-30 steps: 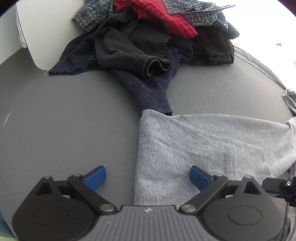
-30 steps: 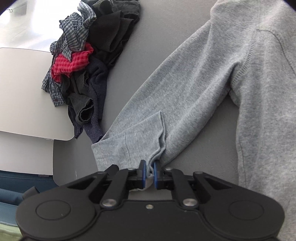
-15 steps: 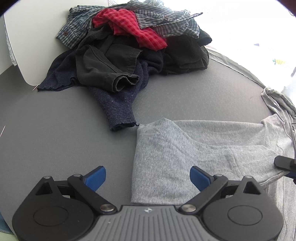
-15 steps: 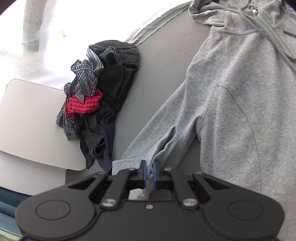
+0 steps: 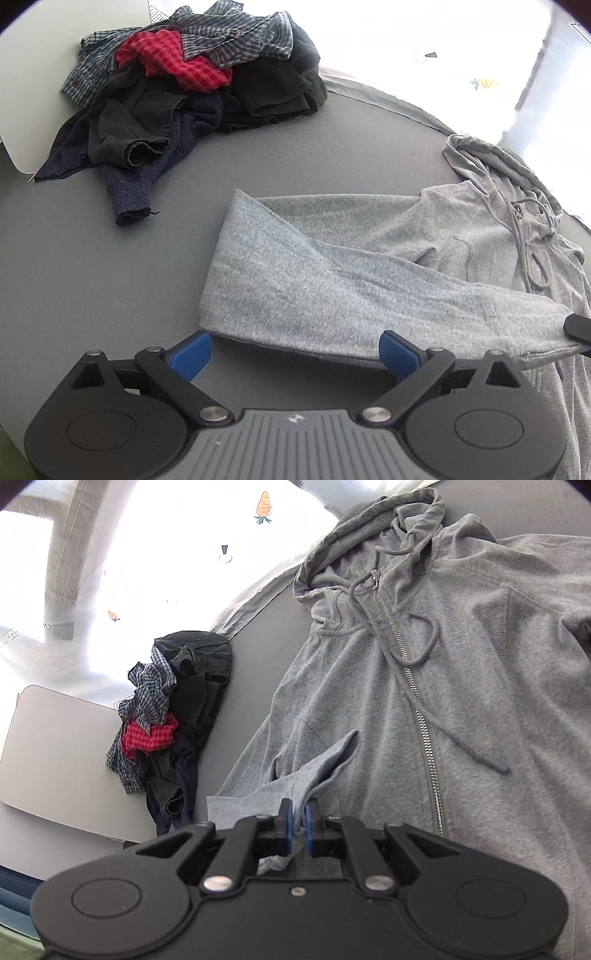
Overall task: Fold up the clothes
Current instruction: 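Fold the held sleeve across the hoodie body with the right gripper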
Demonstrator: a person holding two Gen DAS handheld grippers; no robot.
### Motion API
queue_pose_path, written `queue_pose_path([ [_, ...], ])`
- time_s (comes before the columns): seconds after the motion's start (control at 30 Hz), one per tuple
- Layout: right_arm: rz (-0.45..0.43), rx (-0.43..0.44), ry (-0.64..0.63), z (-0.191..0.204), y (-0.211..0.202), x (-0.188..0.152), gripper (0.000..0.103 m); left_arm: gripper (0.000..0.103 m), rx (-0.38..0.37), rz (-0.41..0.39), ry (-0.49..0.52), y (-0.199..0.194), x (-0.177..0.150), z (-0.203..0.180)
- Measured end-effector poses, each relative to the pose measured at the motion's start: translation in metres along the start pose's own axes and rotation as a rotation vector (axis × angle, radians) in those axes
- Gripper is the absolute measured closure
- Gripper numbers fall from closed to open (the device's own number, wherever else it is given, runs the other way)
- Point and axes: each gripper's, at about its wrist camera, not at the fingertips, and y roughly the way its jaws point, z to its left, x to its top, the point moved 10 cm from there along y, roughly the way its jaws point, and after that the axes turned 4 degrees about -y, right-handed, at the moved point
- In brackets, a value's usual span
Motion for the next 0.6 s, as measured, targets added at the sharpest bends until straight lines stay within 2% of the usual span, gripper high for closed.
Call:
queue_pose_path([
  [0.3,-0.038,0.02,-0.054,-0.036,-0.029,0.033,0.096,0.006,0.006,-0.004,0.045,0.009,0.0,-0.054],
  [0.47,-0.067,0.001,-0.136,-0.052,-0.034,0.066,0.096,0.006,0.012,-0.017,0.039,0.023,0.015,-0.078],
  [0.6,-0.11,-0.008,-0.114,-0.074,-0.042,0.094,0.096,0.006,0.019,0.01,0.059,0.036,0.022,-0.102],
])
